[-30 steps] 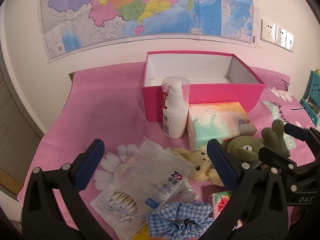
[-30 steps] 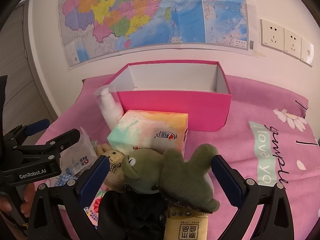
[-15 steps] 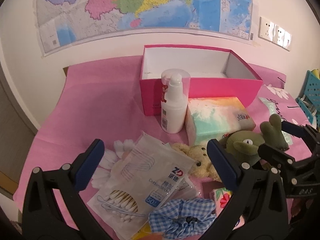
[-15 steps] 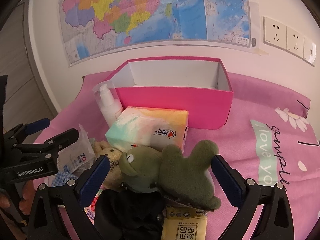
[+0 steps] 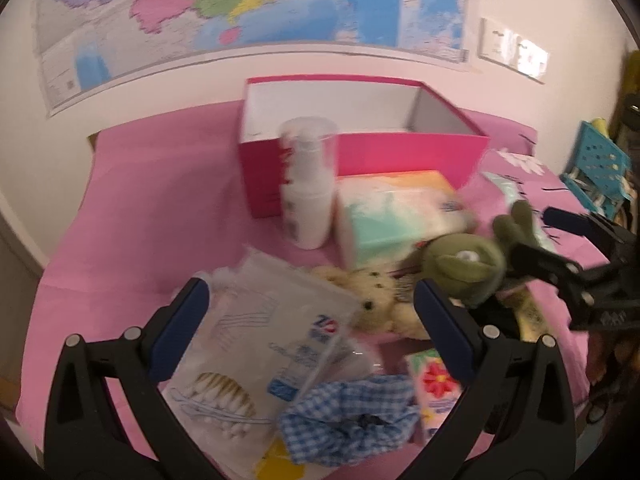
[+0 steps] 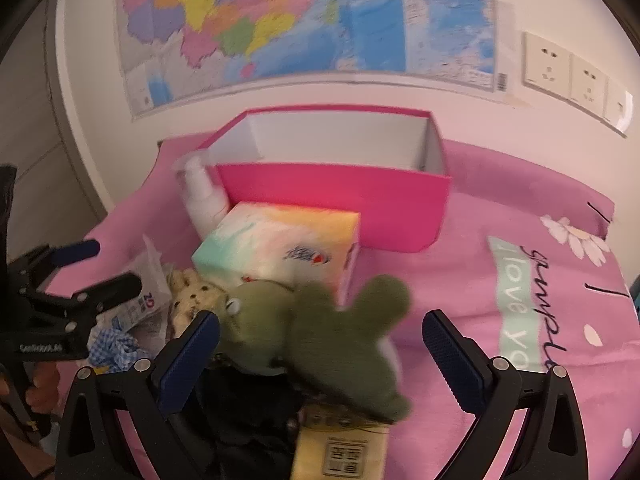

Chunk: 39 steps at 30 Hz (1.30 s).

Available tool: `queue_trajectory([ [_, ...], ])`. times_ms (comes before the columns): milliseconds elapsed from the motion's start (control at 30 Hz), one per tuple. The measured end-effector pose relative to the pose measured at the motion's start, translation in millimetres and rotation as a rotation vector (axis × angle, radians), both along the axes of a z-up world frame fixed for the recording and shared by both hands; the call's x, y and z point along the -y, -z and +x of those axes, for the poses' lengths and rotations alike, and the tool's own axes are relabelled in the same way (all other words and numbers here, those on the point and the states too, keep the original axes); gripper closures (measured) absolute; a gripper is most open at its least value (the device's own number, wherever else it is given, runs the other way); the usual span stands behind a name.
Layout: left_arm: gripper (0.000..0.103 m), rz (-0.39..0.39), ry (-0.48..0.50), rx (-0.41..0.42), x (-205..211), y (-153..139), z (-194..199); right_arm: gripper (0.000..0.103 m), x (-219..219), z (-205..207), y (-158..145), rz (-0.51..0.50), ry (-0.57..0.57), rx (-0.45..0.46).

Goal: Organize soft objects
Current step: 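Grasp the green plush toy with the right gripper and lift it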

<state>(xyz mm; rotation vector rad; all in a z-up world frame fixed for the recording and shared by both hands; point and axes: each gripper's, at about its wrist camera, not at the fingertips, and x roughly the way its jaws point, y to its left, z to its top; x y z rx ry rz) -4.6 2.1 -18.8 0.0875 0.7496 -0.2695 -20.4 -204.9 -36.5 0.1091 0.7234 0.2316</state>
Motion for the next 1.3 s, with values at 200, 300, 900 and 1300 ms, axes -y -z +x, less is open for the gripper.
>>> queue_trajectory([
  [200,0.007,-0.034,0.146,0.008,29,-9,-5,0.0,21,6,2,0.005,0.045,-0.026],
  [300,0.011,-0.028,0.197,-0.014,41,-6,-3,0.003,21,10,7,0.042,0.007,-0.057],
  [900,0.059,-0.052,0.363,-0.206,76,28,9,0.053,14,7,11,0.076,-0.106,-0.071],
  [1300,0.059,-0.122,0.353,-0.196,72,16,12,0.057,15,0,-4,0.056,-0.118,0.002],
])
